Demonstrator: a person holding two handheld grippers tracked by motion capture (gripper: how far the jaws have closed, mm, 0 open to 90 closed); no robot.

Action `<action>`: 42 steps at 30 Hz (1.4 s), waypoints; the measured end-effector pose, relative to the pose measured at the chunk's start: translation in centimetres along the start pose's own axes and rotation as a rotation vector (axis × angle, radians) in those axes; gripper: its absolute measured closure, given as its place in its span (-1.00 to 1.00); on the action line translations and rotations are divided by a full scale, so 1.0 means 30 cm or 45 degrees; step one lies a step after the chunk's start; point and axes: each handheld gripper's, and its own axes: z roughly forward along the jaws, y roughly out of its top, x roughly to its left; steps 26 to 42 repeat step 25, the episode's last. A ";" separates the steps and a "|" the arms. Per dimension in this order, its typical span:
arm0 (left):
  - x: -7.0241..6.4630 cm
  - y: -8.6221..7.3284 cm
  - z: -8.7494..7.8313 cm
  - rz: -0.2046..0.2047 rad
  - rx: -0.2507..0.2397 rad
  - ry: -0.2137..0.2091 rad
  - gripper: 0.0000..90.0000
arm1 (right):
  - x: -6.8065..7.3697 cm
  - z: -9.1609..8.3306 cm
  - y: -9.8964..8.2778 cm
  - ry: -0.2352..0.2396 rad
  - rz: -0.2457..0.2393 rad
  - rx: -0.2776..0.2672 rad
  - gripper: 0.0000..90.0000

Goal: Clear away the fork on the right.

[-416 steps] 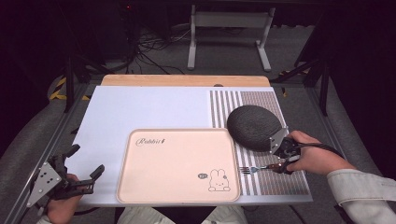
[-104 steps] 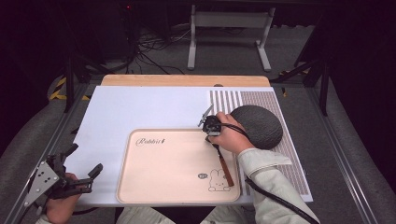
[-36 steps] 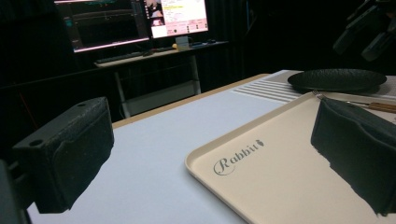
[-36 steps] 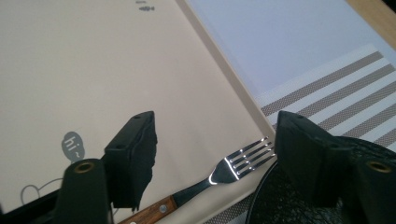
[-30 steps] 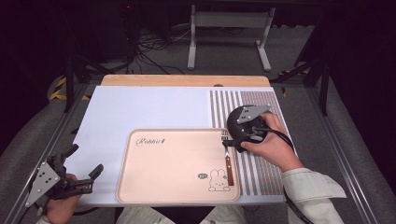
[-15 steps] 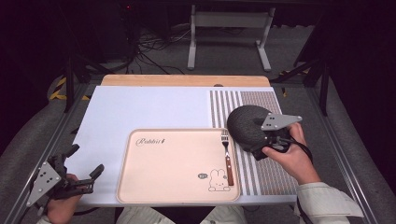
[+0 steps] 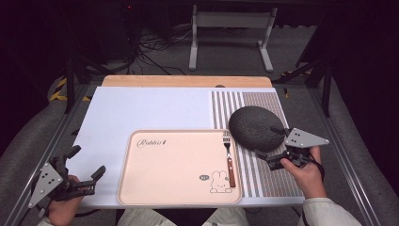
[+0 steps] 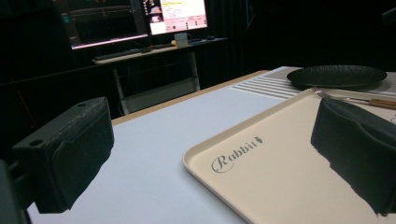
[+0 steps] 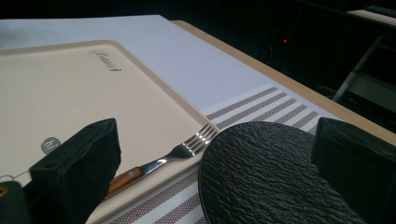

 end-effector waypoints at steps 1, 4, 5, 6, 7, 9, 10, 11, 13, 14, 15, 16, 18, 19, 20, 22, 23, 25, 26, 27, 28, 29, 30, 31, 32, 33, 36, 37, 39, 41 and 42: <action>0.000 0.000 0.000 0.001 0.000 0.000 -1.00 | 0.000 -0.004 -0.014 -0.010 -0.004 -0.012 -0.95; -0.001 0.000 0.000 0.003 -0.002 0.001 -1.00 | -0.005 -0.017 -0.050 -0.037 0.008 -0.052 -0.96; -0.001 0.001 0.000 0.005 -0.002 0.000 -1.00 | -0.006 -0.023 -0.064 -0.043 0.025 -0.062 -0.96; -0.001 0.001 0.000 0.006 -0.004 0.001 -1.00 | -0.007 -0.028 -0.078 -0.049 0.036 -0.076 -0.96; -0.001 0.001 0.000 0.004 -0.004 0.000 -1.00 | -0.009 -0.034 -0.096 -0.062 0.046 -0.091 -0.96; -0.002 0.001 0.001 0.007 -0.002 -0.002 -1.00 | -0.009 -0.044 -0.122 -0.080 0.065 -0.116 -0.96; -0.002 0.001 0.002 0.008 -0.002 -0.003 -1.00 | -0.009 -0.048 -0.134 -0.089 0.076 -0.132 -0.96; -0.003 0.001 0.003 0.008 -0.004 -0.001 -1.00 | -0.008 -0.052 -0.146 -0.092 0.090 -0.146 -0.96; -0.003 0.001 0.003 0.007 -0.005 -0.001 -1.00 | -0.008 -0.056 -0.170 -0.104 0.097 -0.163 -0.96; -0.003 0.001 0.003 0.006 -0.005 -0.003 -1.00 | -0.008 -0.056 -0.170 -0.104 0.097 -0.163 -0.96; -0.003 0.001 0.004 0.006 -0.007 -0.005 -1.00 | -0.005 -0.060 -0.192 -0.114 0.123 -0.171 -0.96; -0.002 0.001 0.005 0.012 -0.008 -0.006 -1.00 | -0.005 -0.062 -0.205 -0.117 0.139 -0.178 -0.96; -0.002 0.000 0.006 0.008 -0.008 -0.012 -1.00 | -0.003 -0.067 -0.230 -0.137 0.168 -0.182 -0.96; -0.001 0.000 0.006 0.010 -0.013 -0.009 -1.00 | -0.003 -0.068 -0.240 -0.147 0.177 -0.184 -0.96; 0.000 0.000 0.006 0.012 -0.015 -0.008 -1.00 | -0.004 -0.069 -0.251 -0.140 0.204 -0.198 -0.96; 0.000 0.000 0.007 0.011 -0.012 -0.008 -1.00 | -0.004 -0.069 -0.259 -0.133 0.232 -0.216 -0.96; 0.001 0.000 0.010 0.011 -0.014 -0.009 -1.00 | -0.007 -0.074 -0.271 -0.163 0.255 -0.226 -0.96; 0.001 -0.001 0.016 0.011 -0.013 -0.011 -1.00 | -0.007 -0.077 -0.277 -0.169 0.264 -0.222 -0.97; 0.001 -0.001 0.016 0.011 -0.013 -0.011 -1.00 | -0.007 -0.077 -0.277 -0.169 0.264 -0.222 -0.97; 0.001 -0.001 0.016 0.011 -0.013 -0.011 -1.00 | -0.007 -0.077 -0.277 -0.169 0.264 -0.222 -0.97; 0.001 -0.001 0.016 0.011 -0.013 -0.011 -1.00 | -0.007 -0.077 -0.277 -0.169 0.264 -0.222 -0.97; 0.001 -0.001 0.016 0.011 -0.013 -0.011 -1.00 | -0.007 -0.077 -0.277 -0.169 0.264 -0.222 -0.97; 0.001 -0.001 0.016 0.011 -0.013 -0.011 -1.00 | -0.007 -0.077 -0.277 -0.169 0.264 -0.222 -0.97; 0.001 -0.001 0.016 0.011 -0.013 -0.011 -1.00 | -0.007 -0.077 -0.277 -0.169 0.264 -0.222 -0.97; 0.001 -0.001 0.016 0.011 -0.013 -0.011 -1.00 | -0.007 -0.077 -0.277 -0.169 0.264 -0.222 -0.97; 0.001 -0.001 0.016 0.011 -0.013 -0.011 -1.00 | -0.007 -0.077 -0.277 -0.169 0.264 -0.222 -0.97; 0.001 -0.001 0.016 0.011 -0.013 -0.011 -1.00 | -0.007 -0.077 -0.277 -0.169 0.264 -0.222 -0.97; 0.001 -0.001 0.016 0.011 -0.013 -0.011 -1.00 | -0.007 -0.077 -0.277 -0.169 0.264 -0.222 -0.97; 0.001 -0.001 0.016 0.011 -0.013 -0.011 -1.00 | -0.007 -0.077 -0.277 -0.169 0.264 -0.222 -0.97; 0.001 -0.001 0.016 0.011 -0.013 -0.011 -1.00 | -0.007 -0.077 -0.277 -0.169 0.264 -0.222 -0.97; 0.001 -0.001 0.016 0.011 -0.013 -0.011 -1.00 | -0.007 -0.077 -0.277 -0.169 0.264 -0.222 -0.97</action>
